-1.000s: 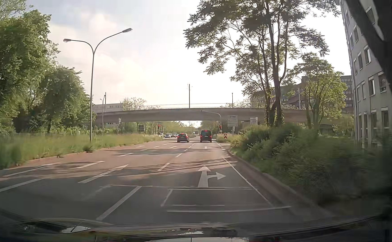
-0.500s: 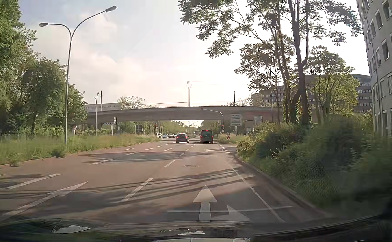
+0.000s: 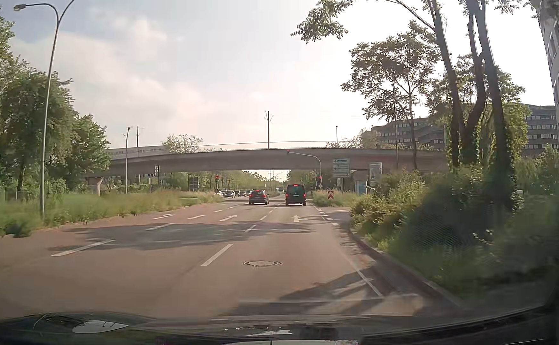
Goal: Follow the waypoints while adhering to traffic rules and regulations
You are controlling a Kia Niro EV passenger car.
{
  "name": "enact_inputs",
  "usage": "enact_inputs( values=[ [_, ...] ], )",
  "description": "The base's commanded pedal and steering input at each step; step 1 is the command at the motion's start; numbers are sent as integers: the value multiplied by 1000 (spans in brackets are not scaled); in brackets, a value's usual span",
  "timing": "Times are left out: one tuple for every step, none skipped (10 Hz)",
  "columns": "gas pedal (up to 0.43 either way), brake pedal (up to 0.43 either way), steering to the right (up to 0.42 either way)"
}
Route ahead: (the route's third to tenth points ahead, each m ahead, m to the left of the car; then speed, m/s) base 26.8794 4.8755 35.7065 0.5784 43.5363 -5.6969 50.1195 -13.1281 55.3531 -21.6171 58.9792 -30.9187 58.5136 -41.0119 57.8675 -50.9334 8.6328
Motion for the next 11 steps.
enact_inputs(
  values=[
    [0,0,-2],
    [0,0,-1],
    [0,0,1],
    [0,0,5],
    [0,0,6],
    [0,0,8],
    [0,0,10],
    [0,0,13],
    [0,0,17],
    [0,0,24],
    [0,0,33]
  ],
)
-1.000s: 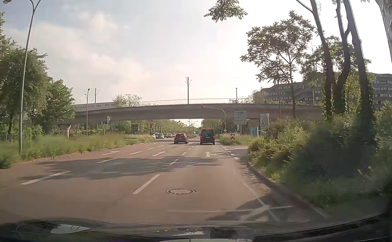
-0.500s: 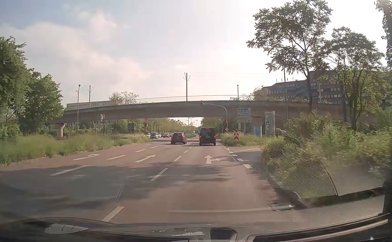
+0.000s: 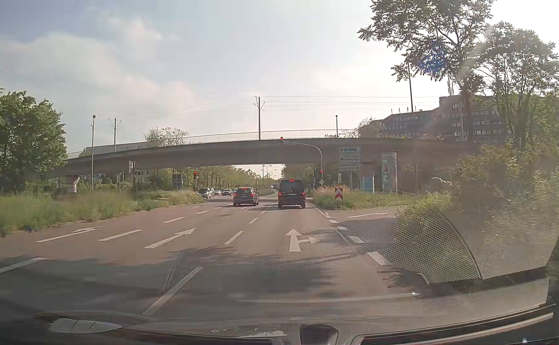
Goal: Follow the waypoints while adhering to traffic rules and regulations
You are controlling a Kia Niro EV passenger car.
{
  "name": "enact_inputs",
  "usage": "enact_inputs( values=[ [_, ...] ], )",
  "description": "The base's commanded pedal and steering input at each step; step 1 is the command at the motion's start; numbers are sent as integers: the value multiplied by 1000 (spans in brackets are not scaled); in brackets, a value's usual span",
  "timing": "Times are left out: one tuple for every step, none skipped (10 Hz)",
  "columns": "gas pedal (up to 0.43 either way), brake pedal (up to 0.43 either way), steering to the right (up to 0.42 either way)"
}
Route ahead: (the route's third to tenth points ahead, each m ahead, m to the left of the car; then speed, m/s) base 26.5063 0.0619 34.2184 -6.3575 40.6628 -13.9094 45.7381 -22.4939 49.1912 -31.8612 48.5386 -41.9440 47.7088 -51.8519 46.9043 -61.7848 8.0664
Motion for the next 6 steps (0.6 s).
enact_inputs(
  values=[
    [0,0,41],
    [0,0,50],
    [0,0,58],
    [0,0,65],
    [0,0,74],
    [0,0,83]
  ],
)
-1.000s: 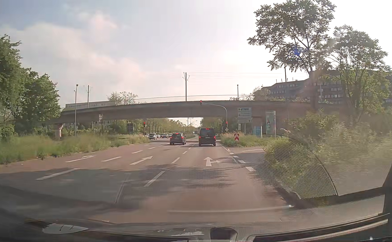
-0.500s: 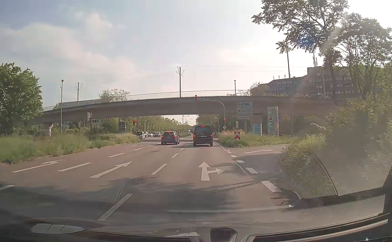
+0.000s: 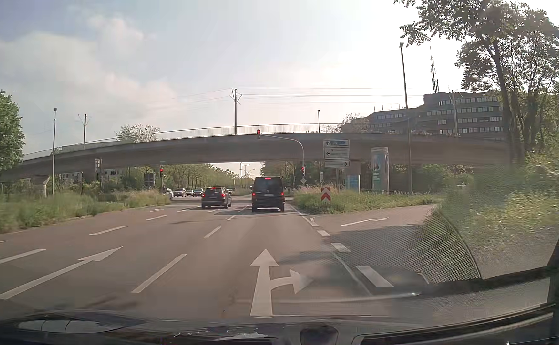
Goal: Follow the waypoints while adhering to traffic rules and regulations
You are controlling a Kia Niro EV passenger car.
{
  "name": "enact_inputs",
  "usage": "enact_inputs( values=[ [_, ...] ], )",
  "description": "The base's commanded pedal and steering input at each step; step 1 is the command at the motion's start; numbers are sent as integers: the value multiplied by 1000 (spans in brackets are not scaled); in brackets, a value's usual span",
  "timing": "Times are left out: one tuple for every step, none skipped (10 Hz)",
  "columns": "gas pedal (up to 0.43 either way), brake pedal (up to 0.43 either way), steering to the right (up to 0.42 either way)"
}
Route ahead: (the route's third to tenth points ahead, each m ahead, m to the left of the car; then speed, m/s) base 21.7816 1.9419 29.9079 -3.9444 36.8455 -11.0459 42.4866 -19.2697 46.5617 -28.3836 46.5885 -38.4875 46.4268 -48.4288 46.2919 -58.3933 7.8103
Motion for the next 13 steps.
enact_inputs(
  values=[
    [0,0,90],
    [0,0,96],
    [0,0,98],
    [0,0,98],
    [0,0,98],
    [0,0,98],
    [0,0,98],
    [0,0,98],
    [0,0,98],
    [0,0,98],
    [0,0,98],
    [0,0,99],
    [0,0,101]
  ],
)
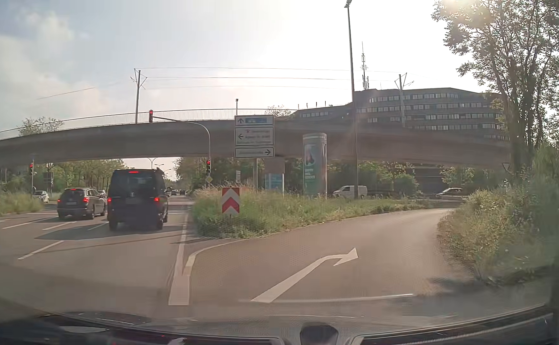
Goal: Follow the waypoints while adhering to traffic rules and regulations
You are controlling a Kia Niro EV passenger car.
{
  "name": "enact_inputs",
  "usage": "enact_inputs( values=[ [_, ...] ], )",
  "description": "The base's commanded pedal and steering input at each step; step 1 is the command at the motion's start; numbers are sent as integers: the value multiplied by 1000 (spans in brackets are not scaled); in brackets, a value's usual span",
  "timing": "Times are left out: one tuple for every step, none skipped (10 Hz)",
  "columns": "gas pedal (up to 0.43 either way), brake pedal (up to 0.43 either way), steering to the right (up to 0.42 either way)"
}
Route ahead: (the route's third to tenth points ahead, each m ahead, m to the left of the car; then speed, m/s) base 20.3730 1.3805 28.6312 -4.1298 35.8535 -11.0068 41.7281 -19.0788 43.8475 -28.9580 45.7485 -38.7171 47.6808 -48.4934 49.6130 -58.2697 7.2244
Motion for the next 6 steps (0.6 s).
enact_inputs(
  values=[
    [0,0,103],
    [0,0,106],
    [0,0,108],
    [0,0,110],
    [0,0,111],
    [0,0,112]
  ],
)
